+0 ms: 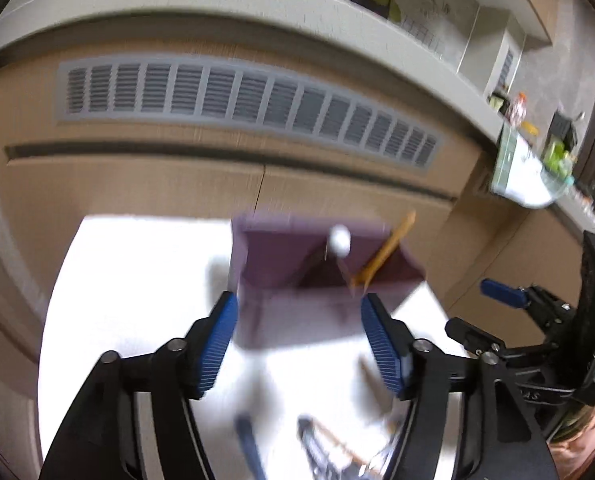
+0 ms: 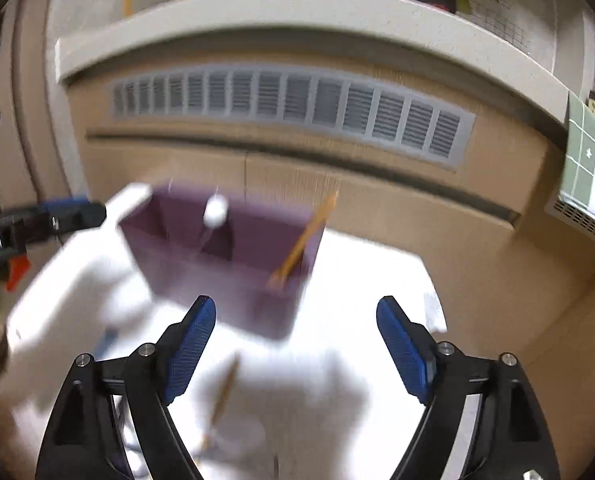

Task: Organize utensils
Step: 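Carry both into the maroon caddy and open both tools to release them, then grasp a second wooden chopstick with the right tool while the left tool approaches the dark spoons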

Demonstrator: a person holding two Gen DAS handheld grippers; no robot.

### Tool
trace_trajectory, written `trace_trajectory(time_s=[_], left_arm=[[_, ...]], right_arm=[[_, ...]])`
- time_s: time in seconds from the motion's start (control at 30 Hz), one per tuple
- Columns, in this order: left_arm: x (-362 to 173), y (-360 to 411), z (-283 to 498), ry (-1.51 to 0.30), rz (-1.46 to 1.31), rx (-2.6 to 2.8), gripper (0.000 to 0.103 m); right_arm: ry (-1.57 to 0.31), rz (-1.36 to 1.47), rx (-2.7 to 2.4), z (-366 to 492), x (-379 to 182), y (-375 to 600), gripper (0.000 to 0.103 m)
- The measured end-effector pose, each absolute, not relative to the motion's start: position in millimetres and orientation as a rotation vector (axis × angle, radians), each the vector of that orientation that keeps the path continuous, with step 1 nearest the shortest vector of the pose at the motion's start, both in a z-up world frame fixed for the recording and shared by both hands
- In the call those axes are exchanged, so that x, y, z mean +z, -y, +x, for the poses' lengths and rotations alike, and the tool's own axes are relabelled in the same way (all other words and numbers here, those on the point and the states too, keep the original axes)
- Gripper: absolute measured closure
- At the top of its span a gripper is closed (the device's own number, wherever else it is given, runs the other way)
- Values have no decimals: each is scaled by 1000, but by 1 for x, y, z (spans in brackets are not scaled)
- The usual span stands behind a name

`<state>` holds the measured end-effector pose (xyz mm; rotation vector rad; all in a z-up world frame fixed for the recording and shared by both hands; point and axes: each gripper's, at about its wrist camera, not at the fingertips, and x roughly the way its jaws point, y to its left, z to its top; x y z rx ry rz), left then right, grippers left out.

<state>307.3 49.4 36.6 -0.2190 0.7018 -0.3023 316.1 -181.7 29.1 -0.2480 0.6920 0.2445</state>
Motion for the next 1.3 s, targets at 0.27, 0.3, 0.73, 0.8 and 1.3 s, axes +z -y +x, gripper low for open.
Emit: trace_trajectory(time_s=[0.27,0.3,0.73,0.8,1.3], left_arm=[[-25,-46,239,-849,-195,-233,15],[-30,-46,231,-859,-194,-229,13],[-57,-41,173,-889,-204,-258,0],[-57,-39,166,-862,-189,-272,0],[-49,-41,168,-827,-155,-153,0]], right_arm=[[-825,-328,200,251,-26,182,7],[-825,-327,197,240,-31,182,7],[-847,-179,237,200,-57,188,30],[-858,-150,232,202,-60,192,30],[-964,-64,406,210,-67,180,84]])
